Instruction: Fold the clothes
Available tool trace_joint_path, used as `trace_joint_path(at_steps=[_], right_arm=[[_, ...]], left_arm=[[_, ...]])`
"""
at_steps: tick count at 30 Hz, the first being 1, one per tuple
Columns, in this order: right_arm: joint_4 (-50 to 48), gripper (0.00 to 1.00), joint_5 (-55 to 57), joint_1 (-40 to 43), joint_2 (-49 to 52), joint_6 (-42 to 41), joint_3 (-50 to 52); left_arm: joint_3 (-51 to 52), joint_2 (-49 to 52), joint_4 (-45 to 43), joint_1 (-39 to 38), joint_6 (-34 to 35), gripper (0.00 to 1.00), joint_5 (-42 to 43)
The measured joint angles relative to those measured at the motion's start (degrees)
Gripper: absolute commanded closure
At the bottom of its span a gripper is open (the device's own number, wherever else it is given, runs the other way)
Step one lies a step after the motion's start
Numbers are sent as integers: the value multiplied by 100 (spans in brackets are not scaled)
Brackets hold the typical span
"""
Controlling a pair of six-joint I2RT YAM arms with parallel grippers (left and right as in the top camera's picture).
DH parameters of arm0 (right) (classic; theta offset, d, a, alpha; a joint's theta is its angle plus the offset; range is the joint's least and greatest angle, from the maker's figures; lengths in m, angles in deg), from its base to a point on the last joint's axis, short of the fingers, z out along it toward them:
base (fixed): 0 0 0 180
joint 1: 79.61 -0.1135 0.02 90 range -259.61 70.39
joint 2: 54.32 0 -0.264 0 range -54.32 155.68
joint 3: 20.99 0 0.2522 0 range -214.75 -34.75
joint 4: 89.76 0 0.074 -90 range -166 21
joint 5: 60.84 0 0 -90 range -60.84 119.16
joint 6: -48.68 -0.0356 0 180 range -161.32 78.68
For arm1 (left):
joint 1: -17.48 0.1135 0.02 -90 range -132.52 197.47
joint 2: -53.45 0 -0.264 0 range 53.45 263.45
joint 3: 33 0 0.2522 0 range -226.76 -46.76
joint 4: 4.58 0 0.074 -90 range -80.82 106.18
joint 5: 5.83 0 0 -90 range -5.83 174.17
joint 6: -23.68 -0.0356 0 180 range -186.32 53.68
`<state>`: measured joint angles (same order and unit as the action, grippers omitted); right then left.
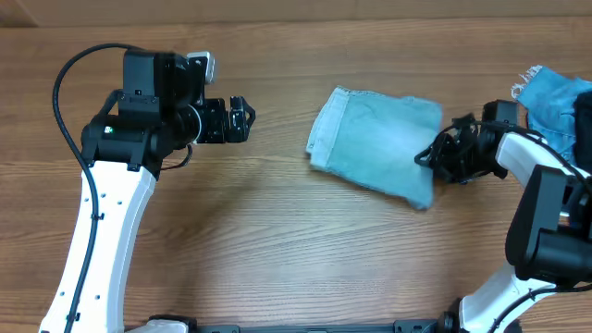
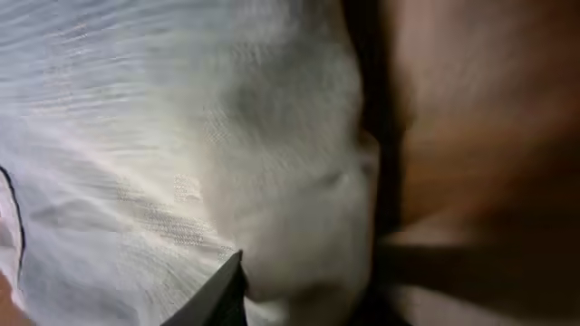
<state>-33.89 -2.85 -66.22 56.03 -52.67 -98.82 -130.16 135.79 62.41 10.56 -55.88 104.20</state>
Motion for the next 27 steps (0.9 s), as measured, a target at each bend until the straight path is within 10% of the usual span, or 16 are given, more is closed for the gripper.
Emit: trace_joint_path(at_steps=[8,20,27], right_arm=[[1029,71,-448,-890,0,-474,-9],[-2820,43,-50,-4819,0,-3421,24],[-1930,43,448,-4658,-177,-2627,-201]], left_arm=[[0,0,61,0,-13,2,-44],[0,0,87,0,-13,1,-63],[0,0,107,0,-15,0,-63]])
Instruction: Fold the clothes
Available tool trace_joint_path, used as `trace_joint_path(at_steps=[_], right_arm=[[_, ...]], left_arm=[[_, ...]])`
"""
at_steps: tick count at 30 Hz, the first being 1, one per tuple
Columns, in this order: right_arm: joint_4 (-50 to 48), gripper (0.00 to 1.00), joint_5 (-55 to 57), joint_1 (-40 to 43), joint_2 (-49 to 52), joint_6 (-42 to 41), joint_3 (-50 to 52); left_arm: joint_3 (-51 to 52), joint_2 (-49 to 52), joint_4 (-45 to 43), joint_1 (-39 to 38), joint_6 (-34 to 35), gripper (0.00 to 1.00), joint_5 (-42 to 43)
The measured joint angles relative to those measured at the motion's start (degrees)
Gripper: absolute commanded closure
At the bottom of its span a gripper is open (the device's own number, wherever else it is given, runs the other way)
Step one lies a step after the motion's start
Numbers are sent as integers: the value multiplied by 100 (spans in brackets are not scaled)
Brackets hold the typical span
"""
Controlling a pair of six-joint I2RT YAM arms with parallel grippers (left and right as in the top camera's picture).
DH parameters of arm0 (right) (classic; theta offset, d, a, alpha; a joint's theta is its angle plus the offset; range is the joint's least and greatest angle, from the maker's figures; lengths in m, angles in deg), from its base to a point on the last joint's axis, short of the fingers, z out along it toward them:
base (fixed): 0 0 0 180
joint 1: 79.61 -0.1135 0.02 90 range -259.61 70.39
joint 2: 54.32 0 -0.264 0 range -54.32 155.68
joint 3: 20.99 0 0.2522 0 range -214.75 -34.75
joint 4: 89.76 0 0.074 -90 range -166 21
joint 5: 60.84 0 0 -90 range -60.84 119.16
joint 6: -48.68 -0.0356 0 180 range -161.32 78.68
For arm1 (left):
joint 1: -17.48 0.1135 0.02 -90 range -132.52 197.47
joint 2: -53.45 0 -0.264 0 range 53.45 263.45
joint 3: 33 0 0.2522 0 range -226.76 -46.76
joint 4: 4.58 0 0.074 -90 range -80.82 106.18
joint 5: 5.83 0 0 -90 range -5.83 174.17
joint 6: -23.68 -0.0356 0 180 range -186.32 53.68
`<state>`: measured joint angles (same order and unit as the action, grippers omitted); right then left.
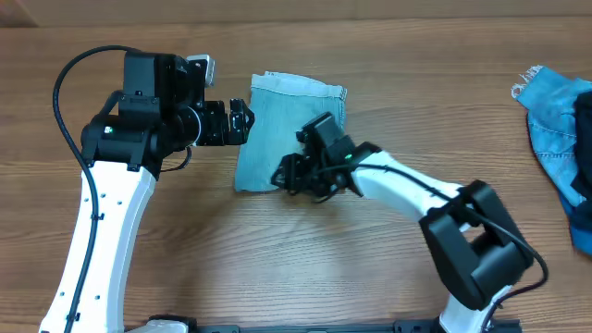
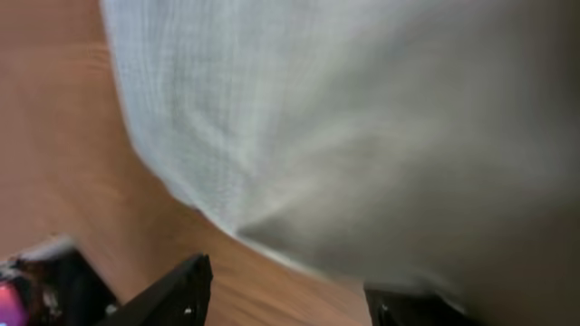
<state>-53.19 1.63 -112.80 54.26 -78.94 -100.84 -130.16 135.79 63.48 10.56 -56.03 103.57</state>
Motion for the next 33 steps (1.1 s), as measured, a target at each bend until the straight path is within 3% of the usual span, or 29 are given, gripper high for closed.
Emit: trace_joint_path(at_steps=[5,10,12,14,16,17,29,33], right_arm=[[1764,51,470,992,-509,1180,-409],[2074,62,400,1849,-664,1808,-483],[1849,71,57,1921,-664,2044,-485],[1453,84,-258,1805,-664,2188,-487],[1123,87,-334,1591,-664,2122,-490],[1058,89,-313,1515,-662,2044,-492],[516,96,13,1226,487,1633,-496],[984,96,289,1134,671,1580,-535]], left_arm=[[0,2,120,-2,-83,0,-7],[0,273,199,-63,-162,12,-17],[7,597,168,-197,-192,22,-20],[24,1086,-17,-450,-210,43,-33],[44,1578,-251,-691,-234,61,-83],[48,1762,-319,-767,-190,65,-118],[79,3233,-1130,-1001,-83,69,-404],[79,3405,-1152,-1049,-81,69,-581]])
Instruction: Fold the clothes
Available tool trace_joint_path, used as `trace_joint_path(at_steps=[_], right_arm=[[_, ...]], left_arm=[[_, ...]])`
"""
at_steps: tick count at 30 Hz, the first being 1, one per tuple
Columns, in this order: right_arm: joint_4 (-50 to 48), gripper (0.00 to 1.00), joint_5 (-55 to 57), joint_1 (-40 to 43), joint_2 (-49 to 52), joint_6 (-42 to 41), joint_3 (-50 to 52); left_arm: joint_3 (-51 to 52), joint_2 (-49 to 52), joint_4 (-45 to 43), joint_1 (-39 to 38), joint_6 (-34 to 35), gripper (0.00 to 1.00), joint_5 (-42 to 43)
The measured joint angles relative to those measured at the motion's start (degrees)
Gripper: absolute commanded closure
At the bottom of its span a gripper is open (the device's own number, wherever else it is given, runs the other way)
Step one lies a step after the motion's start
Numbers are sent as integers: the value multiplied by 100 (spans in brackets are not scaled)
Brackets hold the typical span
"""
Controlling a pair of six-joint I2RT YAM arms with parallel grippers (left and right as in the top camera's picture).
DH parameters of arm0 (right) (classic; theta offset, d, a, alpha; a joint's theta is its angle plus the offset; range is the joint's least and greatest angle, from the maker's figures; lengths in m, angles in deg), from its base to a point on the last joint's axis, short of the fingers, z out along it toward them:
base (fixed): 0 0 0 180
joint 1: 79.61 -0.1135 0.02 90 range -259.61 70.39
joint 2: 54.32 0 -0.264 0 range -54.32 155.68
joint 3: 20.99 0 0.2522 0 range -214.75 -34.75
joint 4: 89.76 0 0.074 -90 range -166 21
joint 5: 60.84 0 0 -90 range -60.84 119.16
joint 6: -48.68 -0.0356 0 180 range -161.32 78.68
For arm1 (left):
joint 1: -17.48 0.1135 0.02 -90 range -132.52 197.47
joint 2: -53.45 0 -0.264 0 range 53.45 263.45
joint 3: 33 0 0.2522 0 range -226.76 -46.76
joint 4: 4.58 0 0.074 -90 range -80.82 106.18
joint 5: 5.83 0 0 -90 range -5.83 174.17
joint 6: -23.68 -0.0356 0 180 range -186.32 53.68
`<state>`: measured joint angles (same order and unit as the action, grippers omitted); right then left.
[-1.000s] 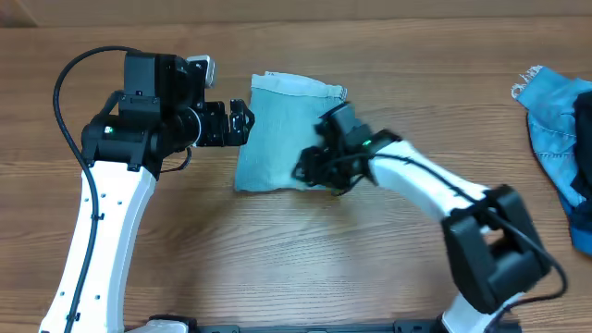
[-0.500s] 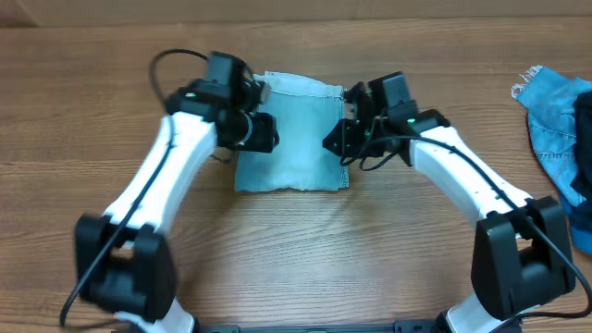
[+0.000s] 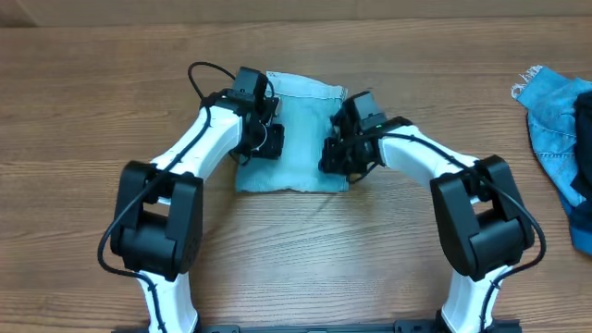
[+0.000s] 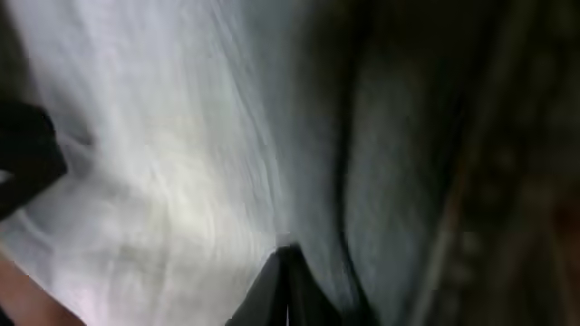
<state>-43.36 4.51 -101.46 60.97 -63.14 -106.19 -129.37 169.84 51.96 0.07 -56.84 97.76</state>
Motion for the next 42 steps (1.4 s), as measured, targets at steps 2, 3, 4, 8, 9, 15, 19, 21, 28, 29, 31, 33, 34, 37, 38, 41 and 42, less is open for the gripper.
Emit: trace_joint_path(at_steps=[2,3,4,8,9,15,19,21,28,29,31,33,34,37,38,41,42], right_arm=[[297,96,33,42,-4,-107,-76],[544,96,15,107,-11,-201,-122],[780,96,22,188,-35,-286,-155],[1694,96,780,719,-153,-487,-118],[1727,96,988,793,-155,-448,-105],[1113,96,1161,1016,-605,245,-37],[-192,96,203,1008,-1204,518,-50],[-857,96,-267,1005,-1303,452,-57],[-2568,96,-684,662,-1010,57,-52],[-2771,96,-647,570,-876,-50,-55],[-2892,96,-632,444,-619,-212,-55],[-3029,96,-581,321,-291,-350,-55],[-3045,96,-520,271,-131,-391,-55],[-3038,96,-238,173,284,-466,-55],[-2981,96,-68,162,415,-487,-55],[-2739,96,295,199,527,-470,-57],[-2664,96,380,229,501,-420,-68]], left_arm=[[0,4,98,-13,0,69,-144],[0,4,157,-13,0,69,-238],[0,4,212,-2,0,70,-321],[0,4,304,157,0,72,-450],[0,4,310,245,0,72,-468],[-319,4,640,507,-4,68,-258],[-1021,4,334,431,-13,60,26],[-1202,2,-175,326,-26,69,96],[-1255,210,-1497,177,411,83,48],[-1270,302,-1611,177,472,83,52],[-1270,629,-1777,177,669,85,87],[-1268,922,-1812,177,787,85,133],[-1268,1040,-1816,177,831,85,149],[-1268,1239,-1827,175,905,84,192],[-1268,1241,-1829,175,907,83,205],[-1270,1241,-1797,175,903,83,208],[-1270,1241,-1757,177,901,83,201]])
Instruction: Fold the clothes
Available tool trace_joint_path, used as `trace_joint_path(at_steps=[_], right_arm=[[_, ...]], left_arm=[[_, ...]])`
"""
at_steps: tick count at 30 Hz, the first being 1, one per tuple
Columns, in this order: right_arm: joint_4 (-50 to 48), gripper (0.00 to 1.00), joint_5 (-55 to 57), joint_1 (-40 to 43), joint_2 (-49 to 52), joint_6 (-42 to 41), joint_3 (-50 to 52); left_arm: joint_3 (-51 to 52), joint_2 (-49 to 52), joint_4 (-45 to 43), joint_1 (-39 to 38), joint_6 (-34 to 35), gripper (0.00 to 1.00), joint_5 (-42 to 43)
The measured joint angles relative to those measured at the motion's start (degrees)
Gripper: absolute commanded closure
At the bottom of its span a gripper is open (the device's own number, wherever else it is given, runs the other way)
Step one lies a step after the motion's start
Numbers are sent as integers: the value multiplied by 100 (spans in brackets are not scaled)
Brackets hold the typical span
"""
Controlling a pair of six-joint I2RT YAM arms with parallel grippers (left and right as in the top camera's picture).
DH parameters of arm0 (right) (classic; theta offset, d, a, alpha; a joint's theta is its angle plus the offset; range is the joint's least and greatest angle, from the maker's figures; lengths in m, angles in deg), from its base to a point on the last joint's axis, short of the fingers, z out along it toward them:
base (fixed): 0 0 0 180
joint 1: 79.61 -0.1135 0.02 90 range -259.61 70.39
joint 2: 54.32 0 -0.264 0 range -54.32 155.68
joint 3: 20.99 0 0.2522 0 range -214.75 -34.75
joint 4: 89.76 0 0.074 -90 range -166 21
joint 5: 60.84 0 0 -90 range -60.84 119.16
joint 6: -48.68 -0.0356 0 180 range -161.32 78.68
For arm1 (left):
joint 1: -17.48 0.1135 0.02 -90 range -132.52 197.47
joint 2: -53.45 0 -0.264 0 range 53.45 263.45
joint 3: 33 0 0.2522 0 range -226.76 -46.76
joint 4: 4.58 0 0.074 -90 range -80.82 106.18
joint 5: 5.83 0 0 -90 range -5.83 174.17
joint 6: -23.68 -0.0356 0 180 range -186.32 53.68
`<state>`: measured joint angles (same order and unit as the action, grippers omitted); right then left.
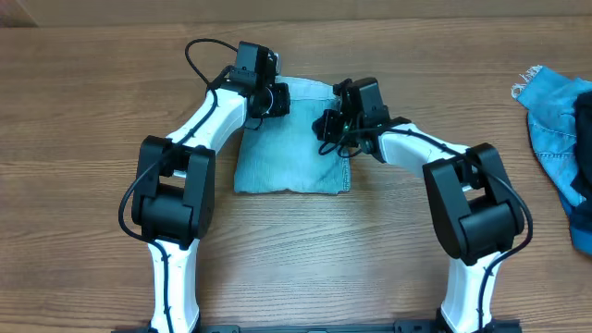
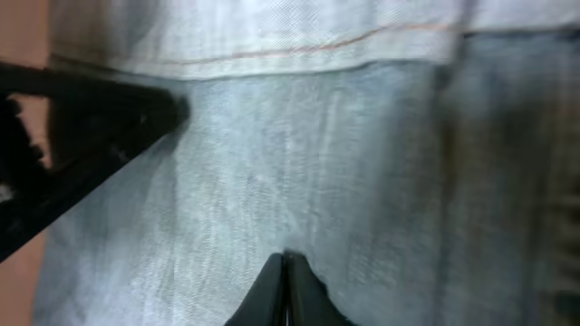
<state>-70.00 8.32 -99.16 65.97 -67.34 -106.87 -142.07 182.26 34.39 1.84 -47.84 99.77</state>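
A folded light-blue denim garment [image 1: 291,148] lies flat at the middle of the table, its stitched waistband [image 2: 272,41] at the far end. My right gripper [image 1: 331,125] rests on the cloth's right part, fingertips [image 2: 285,263] pressed together on top of the fabric with nothing between them. My left gripper [image 1: 276,100] lies on the far left part of the cloth. It appears in the right wrist view as a dark wedge [image 2: 91,136] tapering to one point, so it looks shut.
A heap of darker blue clothes [image 1: 555,102] lies at the table's right edge. Bare wooden tabletop [image 1: 92,240] surrounds the folded piece. Both arms reach in from the near edge and flank the cloth.
Both grippers have moved from the middle of the cloth toward its far waistband end. The left one now sits near the far left corner. The cloth itself has not shifted.
First the folded cloth lay right of centre with my right gripper at its right edge and the left arm off to the left. Then it lay turned at the centre. Later both grippers rested on its middle, and now near its far end.
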Motion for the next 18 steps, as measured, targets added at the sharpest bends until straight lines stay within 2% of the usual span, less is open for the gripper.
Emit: trace_joint_path(at_steps=[3,7,11,13,15,18], right_arm=[[273,96,72,275,-2,98,-35],[654,96,94,1032,-2,332,-52],[1207,96,26,1764,-155,890,-37],[1410,96,22,1762,-334,1086,-17],[1838,96,-4,1655,-841,1276,37],[2448,96,-98,1534,-1725,1397,33]], left_arm=[[-4,0,57,15,-24,83,-9],[-13,0,120,81,-61,85,63],[-162,0,444,345,-208,75,271],[-315,-11,662,496,-293,71,310],[-479,-129,916,610,-363,62,308],[-529,-651,1351,688,-455,59,267]])
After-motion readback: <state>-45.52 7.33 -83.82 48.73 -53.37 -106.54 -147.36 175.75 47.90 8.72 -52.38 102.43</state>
